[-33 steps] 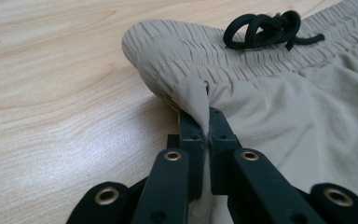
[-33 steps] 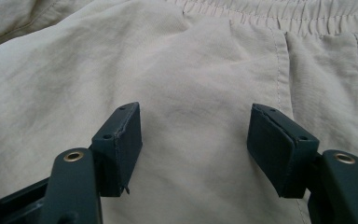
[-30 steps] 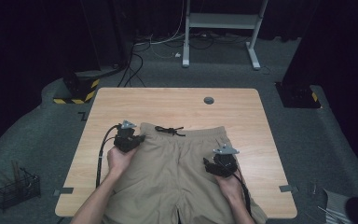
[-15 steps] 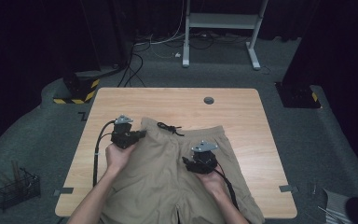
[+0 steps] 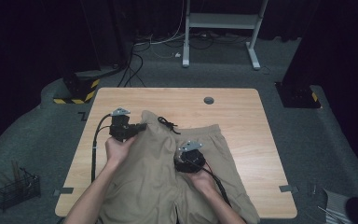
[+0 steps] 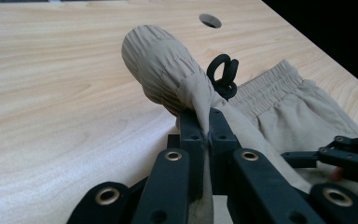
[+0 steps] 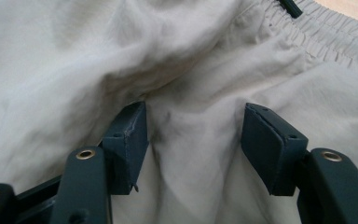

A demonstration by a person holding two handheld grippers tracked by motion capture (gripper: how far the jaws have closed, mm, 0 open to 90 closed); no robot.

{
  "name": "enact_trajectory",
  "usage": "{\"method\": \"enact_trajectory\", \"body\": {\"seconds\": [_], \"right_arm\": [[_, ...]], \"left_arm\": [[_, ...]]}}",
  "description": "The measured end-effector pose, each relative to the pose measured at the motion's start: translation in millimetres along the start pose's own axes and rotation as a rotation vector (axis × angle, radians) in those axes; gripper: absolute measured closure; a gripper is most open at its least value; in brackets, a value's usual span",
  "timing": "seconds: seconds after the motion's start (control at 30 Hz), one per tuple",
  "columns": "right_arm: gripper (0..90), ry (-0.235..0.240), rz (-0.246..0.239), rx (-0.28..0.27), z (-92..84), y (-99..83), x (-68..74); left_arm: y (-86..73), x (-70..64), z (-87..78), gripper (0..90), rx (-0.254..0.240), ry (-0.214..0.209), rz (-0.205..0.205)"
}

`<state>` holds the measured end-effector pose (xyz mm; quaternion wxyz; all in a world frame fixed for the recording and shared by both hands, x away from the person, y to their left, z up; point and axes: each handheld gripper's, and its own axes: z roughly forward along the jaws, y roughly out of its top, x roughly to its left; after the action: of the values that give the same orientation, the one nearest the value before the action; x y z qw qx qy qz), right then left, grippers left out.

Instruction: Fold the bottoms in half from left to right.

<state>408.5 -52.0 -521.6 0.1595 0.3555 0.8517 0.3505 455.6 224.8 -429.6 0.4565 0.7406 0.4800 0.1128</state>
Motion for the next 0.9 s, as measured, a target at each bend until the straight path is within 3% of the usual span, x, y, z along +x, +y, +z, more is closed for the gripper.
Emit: {"method": "enact_trajectory", "body": {"seconds": [0.23,0.37,0.43,0.5,0.6,0.67,0.77,0.9], "right_arm": [[38.4,-0.017,0.025,-0.014,23.9,21.1,6.4],[41.4,-0.009,0.034,-0.007,29.2,28.0,5.0],[41.9,0.0,0.05,-0.009,23.3,26.4,1.5],[42.2,-0.001,0.041,-0.052,5.9,18.9,-0.8],[42.3,0.047,0.043,-0.109,-21.4,4.2,1.2],[42.2,0.079,-0.004,-0.102,-31.9,-6.0,8.2],[41.8,0.117,-0.071,-0.097,-37.1,-12.9,18.4],[38.3,0.145,-0.088,-0.075,-23.1,-5.8,27.4]], "left_arm": [[13.1,9.0,-0.3,87.9,0.0,0.008,-0.044],[18.7,13.7,-1.6,87.9,-0.002,0.022,-0.051],[18.7,15.2,-1.0,87.8,-0.001,0.025,-0.051],[17.7,14.9,0.1,87.8,0.006,0.023,-0.043],[18.2,11.7,1.4,87.8,0.008,0.012,-0.038],[19.3,7.8,2.5,87.8,0.018,0.007,-0.024],[22.6,2.2,2.8,87.8,0.024,0.011,0.012],[27.3,-1.0,3.6,87.8,0.032,0.016,0.024]]}}
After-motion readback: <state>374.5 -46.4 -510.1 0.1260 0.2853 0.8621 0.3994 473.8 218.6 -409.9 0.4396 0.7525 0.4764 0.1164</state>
